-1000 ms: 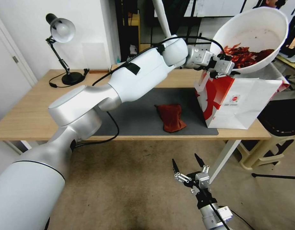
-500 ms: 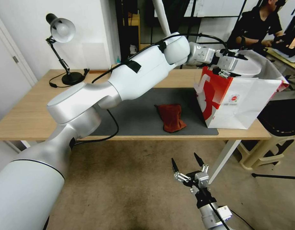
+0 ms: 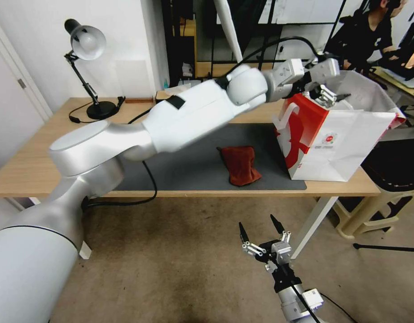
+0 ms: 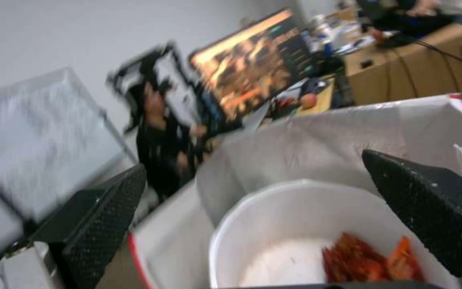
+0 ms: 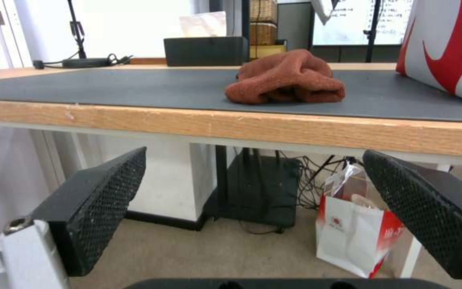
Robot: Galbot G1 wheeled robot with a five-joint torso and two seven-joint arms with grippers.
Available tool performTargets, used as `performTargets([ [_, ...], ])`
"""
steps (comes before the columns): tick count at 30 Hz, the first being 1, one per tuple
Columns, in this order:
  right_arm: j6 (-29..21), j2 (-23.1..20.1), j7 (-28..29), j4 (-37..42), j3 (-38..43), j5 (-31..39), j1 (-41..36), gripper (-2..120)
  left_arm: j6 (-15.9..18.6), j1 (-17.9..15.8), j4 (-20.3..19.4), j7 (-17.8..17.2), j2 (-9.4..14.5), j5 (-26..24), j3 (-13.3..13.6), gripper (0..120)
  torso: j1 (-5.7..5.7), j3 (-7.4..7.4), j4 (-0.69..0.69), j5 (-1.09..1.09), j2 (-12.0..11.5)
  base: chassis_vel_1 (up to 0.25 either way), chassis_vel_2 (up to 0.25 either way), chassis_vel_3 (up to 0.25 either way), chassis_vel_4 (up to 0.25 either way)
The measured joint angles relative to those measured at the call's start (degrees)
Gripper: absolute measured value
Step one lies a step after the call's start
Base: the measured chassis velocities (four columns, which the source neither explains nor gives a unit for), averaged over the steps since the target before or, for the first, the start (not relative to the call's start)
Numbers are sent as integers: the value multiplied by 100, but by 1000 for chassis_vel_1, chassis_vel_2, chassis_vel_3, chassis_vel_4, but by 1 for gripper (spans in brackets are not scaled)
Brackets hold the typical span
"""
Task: Sweep shrimp from table into container with towel, then put container into takeout bag.
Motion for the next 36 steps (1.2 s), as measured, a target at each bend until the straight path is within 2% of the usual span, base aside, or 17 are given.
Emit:
performTargets([
  [1, -1, -8, 0, 2, 1, 0, -9, 100, 257, 129, -274, -470, 134, -666, -103, 100, 0, 0, -1, 1, 0, 0, 0, 0, 0],
  [3, -1, -14, 0, 3, 3, 0, -18, 100, 362, 203, -409, -641, 196, -970, -189, 100, 0, 0, -1, 1, 0, 0, 0, 0, 0],
  [6, 4, -33, 0, 11, 22, 17, -50, 100, 567, 559, -1001, -1381, 502, -2017, -540, 100, 0, 0, -1, -1, 0, 0, 0, 0, 0],
  [8, 6, -35, 0, 16, 28, 22, -55, 100, 577, 676, -1155, -1566, 588, -2159, -623, 100, 0, 0, -1, 0, 0, 0, 0, 0, 0],
  [12, 16, -30, 9, 56, 53, 28, -87, 100, 493, 1312, -1815, -2064, 1092, -2226, -970, 100, 0, 0, 0, 1, 0, 0, 0, 0, 0],
  [15, 16, 12, 46, 116, 101, 22, -127, 100, 373, 1911, -2354, -2207, 1611, -1836, -1232, 100, 0, 0, -3, -1, 0, 0, 0, 0, 0],
  [16, 16, 12, 46, 116, 101, 22, -127, 100, 373, 1911, -2354, -2207, 1611, -1836, -1232, 100, 0, 0, -3, -1, 0, 0, 0, 0, 0],
  [18, 8, 30, 84, 170, 114, 3, -136, 100, 253, 2636, -2890, -2212, 2260, -1204, -1567, 100, 0, 0, 1, -2, 0, 0, 0, 0, 0],
  [20, 3, 33, 93, 183, 115, -2, -137, 100, 212, 2812, -2986, -2206, 2395, -1067, -1650, 100, 0, -1, 1, -1, 1, 0, 0, 0, 0],
  [22, -33, 45, 148, 246, 126, -41, -143, 100, -37, 3795, -3336, -2128, 2897, -449, -2119, 100, 0, 0, 1, -4, 0, 0, 0, 0, 0],
  [23, -33, 45, 148, 246, 126, -41, -143, 100, -37, 3795, -3336, -2128, 2897, -449, -2119, 100, 0, 0, 1, -4, 0, 0, 0, 0, 0],
  [26, -87, 51, 208, 317, 154, -54, -147, 100, -237, 4885, -3666, -2041, 3282, 201, -2858, 100, 0, -1, 0, 1, 1, 0, 0, 0, 0],
  [27, -92, 54, 226, 333, 160, -54, -142, 100, -347, 5329, -3740, -1999, 3356, 471, -3230, 100, 0, -1, -2, 1, 1, 0, 0, 0, 0],
  [31, -97, 66, 237, 340, 163, -57, -124, 100, -490, 5936, -3824, -1962, 3388, 780, -3639, 100, 0, -1, -1, 1, 1, 0, 0, 0, 0],
  [33, -106, 90, 250, 340, 148, -61, -83, 100, -868, 6882, -3894, -1866, 3400, 1502, -4236, 100, -1, -1, -1, 1, 1, 0, 0, 0, 0],
  [35, -110, 90, 250, 340, 133, -64, -75, 100, -974, 7096, -3912, -1846, 3399, 1666, -4371, 100, 0, -1, 0, 2, 1, 0, 0, 0, 0],
  [36, -118, 98, 261, 340, 114, -80, -68, 100, -1184, 7577, -3978, -1854, 3372, 1963, -4671, 100, 0, 0, -1, 0, 1, 0, 0, 0, 0],
])
